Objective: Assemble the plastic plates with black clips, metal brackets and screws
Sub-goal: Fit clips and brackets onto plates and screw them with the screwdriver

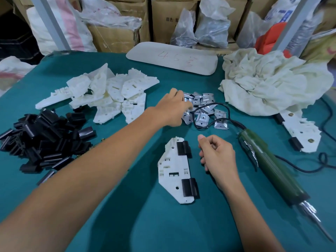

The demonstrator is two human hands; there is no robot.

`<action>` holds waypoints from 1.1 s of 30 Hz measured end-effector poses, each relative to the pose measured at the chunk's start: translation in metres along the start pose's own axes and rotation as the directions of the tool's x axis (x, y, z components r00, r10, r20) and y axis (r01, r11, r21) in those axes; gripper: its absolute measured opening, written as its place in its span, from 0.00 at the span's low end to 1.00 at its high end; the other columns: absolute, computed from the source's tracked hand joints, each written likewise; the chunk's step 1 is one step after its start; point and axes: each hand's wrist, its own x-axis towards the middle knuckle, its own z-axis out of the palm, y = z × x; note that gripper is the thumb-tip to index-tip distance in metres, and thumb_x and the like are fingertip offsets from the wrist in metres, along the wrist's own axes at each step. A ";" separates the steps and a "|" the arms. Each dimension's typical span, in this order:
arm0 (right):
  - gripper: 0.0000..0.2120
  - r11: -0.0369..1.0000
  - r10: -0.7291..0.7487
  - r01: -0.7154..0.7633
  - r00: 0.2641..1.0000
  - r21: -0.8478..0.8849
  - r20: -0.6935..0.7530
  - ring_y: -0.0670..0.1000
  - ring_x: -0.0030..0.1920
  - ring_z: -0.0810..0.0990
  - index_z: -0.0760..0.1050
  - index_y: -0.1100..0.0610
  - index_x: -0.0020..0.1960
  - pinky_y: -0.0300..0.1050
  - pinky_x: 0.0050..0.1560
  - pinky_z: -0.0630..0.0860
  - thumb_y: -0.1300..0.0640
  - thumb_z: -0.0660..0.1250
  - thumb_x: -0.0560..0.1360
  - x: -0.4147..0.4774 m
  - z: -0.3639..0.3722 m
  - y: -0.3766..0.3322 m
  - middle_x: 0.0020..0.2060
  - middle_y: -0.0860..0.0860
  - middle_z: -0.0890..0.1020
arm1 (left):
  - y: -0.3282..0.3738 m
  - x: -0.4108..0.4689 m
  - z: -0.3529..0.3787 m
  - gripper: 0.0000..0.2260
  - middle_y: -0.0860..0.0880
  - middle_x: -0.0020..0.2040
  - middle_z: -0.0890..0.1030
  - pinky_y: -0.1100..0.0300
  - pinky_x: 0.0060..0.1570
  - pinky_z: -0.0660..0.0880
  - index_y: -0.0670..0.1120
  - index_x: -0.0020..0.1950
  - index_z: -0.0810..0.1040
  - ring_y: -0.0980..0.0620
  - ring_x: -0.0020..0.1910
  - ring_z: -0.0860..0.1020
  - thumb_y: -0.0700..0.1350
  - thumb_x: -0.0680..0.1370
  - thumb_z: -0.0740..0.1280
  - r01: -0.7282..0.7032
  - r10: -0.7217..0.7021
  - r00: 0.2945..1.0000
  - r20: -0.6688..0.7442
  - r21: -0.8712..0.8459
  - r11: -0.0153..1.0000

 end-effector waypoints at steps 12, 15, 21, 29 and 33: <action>0.18 1.000 0.004 -0.004 1.000 0.015 0.014 0.48 0.25 0.73 0.75 0.60 0.39 0.43 0.25 0.72 0.47 0.68 0.79 -0.001 -0.001 -0.006 0.25 0.48 0.76 | -0.018 -0.024 0.000 0.19 0.50 0.55 0.73 0.55 0.57 0.68 0.48 0.52 0.81 0.49 0.55 0.63 0.56 0.67 0.74 -0.038 0.037 0.999 -0.028 -0.034 0.999; 0.17 1.000 -0.005 0.005 1.000 0.020 0.017 0.48 0.25 0.73 0.75 0.60 0.39 0.43 0.24 0.73 0.48 0.69 0.79 -0.002 -0.001 -0.007 0.25 0.48 0.76 | -0.022 -0.041 0.002 0.20 0.54 0.51 0.73 0.59 0.50 0.67 0.51 0.52 0.80 0.50 0.55 0.64 0.57 0.64 0.74 0.026 -0.044 0.997 -0.071 -0.226 0.974; 0.15 1.000 -0.007 0.006 0.999 0.019 0.036 0.49 0.26 0.74 0.76 0.59 0.39 0.40 0.25 0.74 0.50 0.69 0.79 -0.003 -0.001 -0.008 0.27 0.51 0.77 | -0.028 -0.067 0.002 0.15 0.56 0.53 0.73 0.60 0.55 0.66 0.54 0.50 0.79 0.52 0.58 0.65 0.53 0.66 0.76 0.120 -0.172 0.982 -0.076 -0.450 0.885; 0.09 0.991 -0.031 0.041 0.996 -0.126 0.078 0.50 0.24 0.81 0.81 0.49 0.42 0.45 0.31 0.81 0.54 0.66 0.80 -0.001 0.003 -0.009 0.34 0.48 0.83 | -0.018 -0.113 -0.010 0.15 0.61 0.56 0.72 0.66 0.54 0.64 0.60 0.49 0.77 0.59 0.59 0.63 0.57 0.65 0.76 0.099 -0.094 0.995 0.034 -0.487 0.868; 0.11 0.993 -0.031 0.042 0.994 -0.110 0.103 0.47 0.24 0.79 0.82 0.46 0.44 0.36 0.26 0.76 0.57 0.65 0.80 0.000 0.003 -0.008 0.36 0.45 0.84 | -0.011 -0.118 -0.012 0.16 0.59 0.56 0.72 0.60 0.56 0.67 0.59 0.50 0.76 0.58 0.60 0.63 0.54 0.67 0.77 0.104 -0.081 0.994 0.073 -0.428 0.898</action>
